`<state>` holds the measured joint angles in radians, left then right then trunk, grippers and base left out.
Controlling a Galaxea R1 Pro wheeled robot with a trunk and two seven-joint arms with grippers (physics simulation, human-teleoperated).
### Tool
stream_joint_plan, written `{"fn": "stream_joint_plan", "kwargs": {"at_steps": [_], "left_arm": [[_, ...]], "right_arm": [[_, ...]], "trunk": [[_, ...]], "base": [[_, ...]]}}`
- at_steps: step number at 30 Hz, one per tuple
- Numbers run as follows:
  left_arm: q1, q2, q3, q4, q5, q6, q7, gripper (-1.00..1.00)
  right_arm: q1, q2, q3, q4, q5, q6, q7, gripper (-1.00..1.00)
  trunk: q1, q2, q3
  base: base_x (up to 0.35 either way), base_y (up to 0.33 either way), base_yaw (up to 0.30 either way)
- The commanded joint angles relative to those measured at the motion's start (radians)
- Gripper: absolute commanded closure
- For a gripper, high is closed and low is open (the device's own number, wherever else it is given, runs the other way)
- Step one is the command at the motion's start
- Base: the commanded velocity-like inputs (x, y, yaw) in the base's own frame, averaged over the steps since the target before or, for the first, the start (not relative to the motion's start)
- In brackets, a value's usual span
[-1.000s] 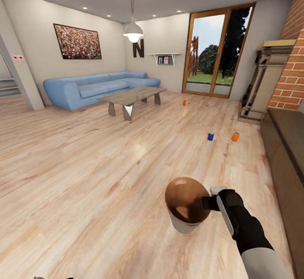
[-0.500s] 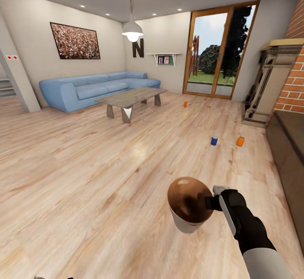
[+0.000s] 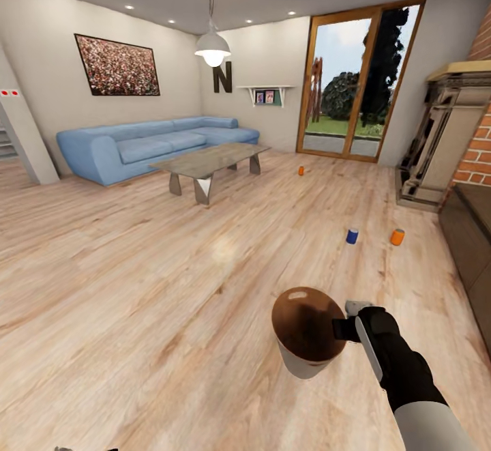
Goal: Put the three can of soda from the living room inside the tash can in the kitchen.
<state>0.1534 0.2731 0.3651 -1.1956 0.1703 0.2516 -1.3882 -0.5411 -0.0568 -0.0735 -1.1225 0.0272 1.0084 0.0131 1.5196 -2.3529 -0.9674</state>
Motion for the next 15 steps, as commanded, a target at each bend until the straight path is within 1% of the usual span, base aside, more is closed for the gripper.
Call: {"fn": "stream_joint_plan", "kwargs": {"at_steps": [1, 5, 8, 11, 15], "left_arm": [[0.0, 0.0, 0.0, 0.0, 0.0, 0.0, 0.0, -1.0], [0.0, 0.0, 0.0, 0.0, 0.0, 0.0, 0.0, -1.0], [0.0, 0.0, 0.0, 0.0, 0.0, 0.0, 0.0, -1.0], [0.0, 0.0, 0.0, 0.0, 0.0, 0.0, 0.0, -1.0], [0.0, 0.0, 0.0, 0.0, 0.0, 0.0, 0.0, -1.0]], "right_arm": [[0.0, 0.0, 0.0, 0.0, -0.016, 0.0, 0.004, 1.0], [0.0, 0.0, 0.0, 0.0, -0.016, -0.001, 0.004, 1.0], [0.0, 0.0, 0.0, 0.0, -0.016, -0.001, 0.004, 1.0], [0.0, 0.0, 0.0, 0.0, -0.016, -0.001, 0.004, 1.0], [0.0, 0.0, 0.0, 0.0, -0.016, -0.001, 0.004, 1.0]], "trunk": [[0.0, 0.0, 0.0], [0.0, 0.0, 0.0], [0.0, 0.0, 0.001], [0.0, 0.0, 0.002], [0.0, 0.0, 0.003]], "base": [[0.346, 0.0, 0.0], [0.346, 0.025, -0.002], [0.333, 0.103, -0.096], [0.315, 0.151, -0.188], [0.301, 0.184, -0.243]]}}
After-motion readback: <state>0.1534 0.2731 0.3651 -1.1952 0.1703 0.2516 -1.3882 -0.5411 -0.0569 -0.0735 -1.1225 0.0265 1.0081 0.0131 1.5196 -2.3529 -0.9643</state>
